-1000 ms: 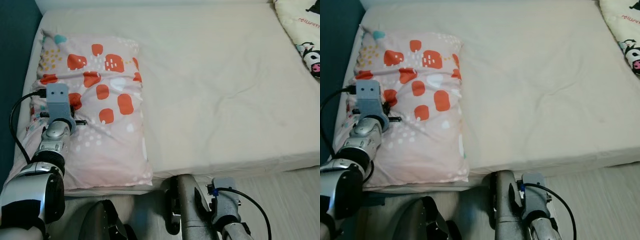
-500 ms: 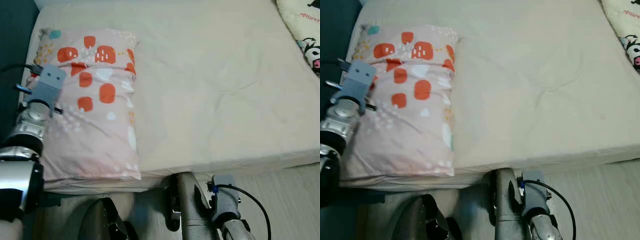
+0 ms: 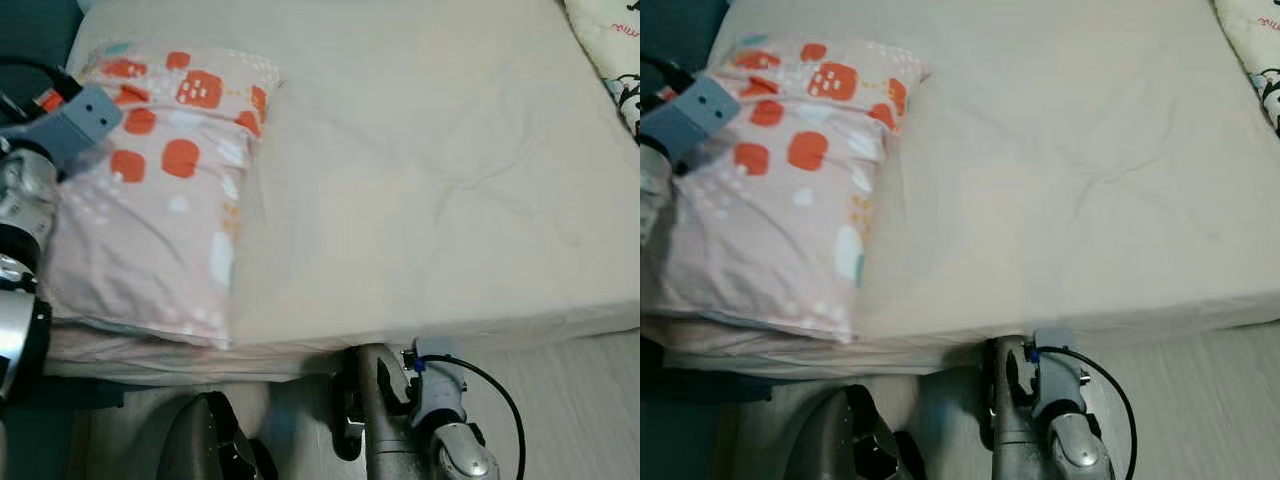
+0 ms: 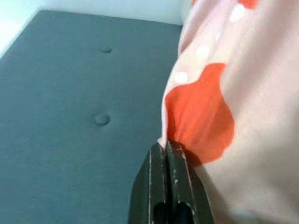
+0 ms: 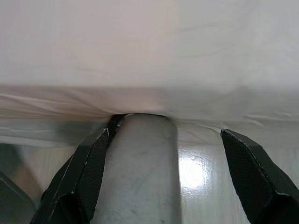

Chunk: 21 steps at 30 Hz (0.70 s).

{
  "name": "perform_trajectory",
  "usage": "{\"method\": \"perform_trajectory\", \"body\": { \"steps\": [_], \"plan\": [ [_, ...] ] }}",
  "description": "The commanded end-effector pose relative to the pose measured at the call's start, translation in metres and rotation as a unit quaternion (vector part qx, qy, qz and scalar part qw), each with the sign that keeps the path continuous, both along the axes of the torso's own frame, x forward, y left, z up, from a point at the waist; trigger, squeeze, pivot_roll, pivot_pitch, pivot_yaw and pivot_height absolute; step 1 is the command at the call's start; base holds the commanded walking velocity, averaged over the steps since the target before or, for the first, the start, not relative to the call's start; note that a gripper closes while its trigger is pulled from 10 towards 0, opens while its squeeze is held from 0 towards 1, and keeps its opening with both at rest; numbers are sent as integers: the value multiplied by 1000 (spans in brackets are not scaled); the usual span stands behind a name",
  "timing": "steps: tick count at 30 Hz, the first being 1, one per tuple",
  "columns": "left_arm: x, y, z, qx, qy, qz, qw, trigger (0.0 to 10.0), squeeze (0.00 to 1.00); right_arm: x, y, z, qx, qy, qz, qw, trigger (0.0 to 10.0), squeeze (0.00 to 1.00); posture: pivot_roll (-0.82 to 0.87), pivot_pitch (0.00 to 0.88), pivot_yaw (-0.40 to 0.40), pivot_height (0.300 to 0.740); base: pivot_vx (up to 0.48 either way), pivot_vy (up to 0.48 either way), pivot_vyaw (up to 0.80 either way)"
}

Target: Clean up the room

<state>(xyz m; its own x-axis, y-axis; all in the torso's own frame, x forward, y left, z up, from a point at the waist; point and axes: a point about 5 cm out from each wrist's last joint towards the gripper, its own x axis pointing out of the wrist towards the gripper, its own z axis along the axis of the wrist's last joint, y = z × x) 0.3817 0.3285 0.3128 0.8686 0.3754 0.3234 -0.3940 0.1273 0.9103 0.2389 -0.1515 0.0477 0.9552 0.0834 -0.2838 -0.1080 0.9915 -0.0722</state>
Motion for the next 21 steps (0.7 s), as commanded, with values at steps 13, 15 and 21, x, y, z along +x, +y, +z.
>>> {"method": "perform_trajectory", "body": {
  "steps": [13,15,21],
  "plan": [
    [-38,63,21,22,64,116,991,0,0,-4,3,-17,11,37,5,999,10000,0,-243,382,41,605,0,0,0],
    [-45,71,22,19,93,129,987,0,0,-3,4,-17,13,36,7,999,10000,0,-238,379,41,605,0,0,0],
    [-63,88,38,15,114,146,983,0,0,2,7,-17,17,34,14,999,10000,0,-211,372,38,605,0,0,0]
  ]
}}
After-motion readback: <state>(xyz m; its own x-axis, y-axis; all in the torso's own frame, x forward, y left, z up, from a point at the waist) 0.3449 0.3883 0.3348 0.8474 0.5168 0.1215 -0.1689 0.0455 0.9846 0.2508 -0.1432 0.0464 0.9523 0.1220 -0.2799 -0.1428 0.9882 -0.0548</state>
